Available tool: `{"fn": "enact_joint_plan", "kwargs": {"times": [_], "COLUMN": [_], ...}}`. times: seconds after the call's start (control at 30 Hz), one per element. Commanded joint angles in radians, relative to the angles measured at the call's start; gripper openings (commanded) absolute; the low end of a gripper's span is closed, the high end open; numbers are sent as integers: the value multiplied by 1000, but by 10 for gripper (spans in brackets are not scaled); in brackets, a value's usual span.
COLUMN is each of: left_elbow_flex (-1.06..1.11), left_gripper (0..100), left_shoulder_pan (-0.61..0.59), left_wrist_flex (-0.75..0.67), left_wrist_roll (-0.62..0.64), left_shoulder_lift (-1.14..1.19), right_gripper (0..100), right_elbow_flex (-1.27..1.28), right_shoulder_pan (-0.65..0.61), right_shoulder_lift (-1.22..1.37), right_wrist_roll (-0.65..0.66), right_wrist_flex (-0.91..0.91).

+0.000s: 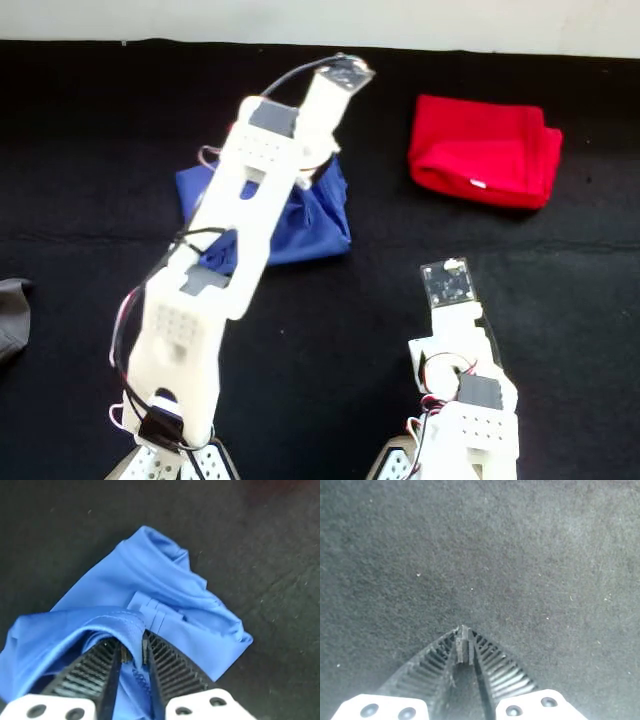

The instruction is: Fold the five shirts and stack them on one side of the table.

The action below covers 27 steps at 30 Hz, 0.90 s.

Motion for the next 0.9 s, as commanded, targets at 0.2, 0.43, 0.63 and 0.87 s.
{"fn": "enact_joint_plan", "kwargs": {"times": [0.2, 0.43, 0.63, 0.87], "left_elbow_flex": [-349, -568, -430, -380], "left_gripper": [168, 131, 10, 10], "left_shoulder_pan": [-19, -82, -107, -7], "left_wrist_flex": [92, 384, 425, 425], "left_wrist_roll": [210, 207, 153, 158], "left_shoulder_lift": [119, 128, 213, 298], "right_gripper": [6, 6, 6, 6], "right_elbow_flex": [48, 48, 48, 48], "right_shoulder_pan": [8, 8, 8, 8], "right_shoulder_lift": [-16, -16, -16, -16], "right_wrist_roll": [5, 5, 5, 5], "right_wrist_flex": [-1, -1, -1, -1]}}
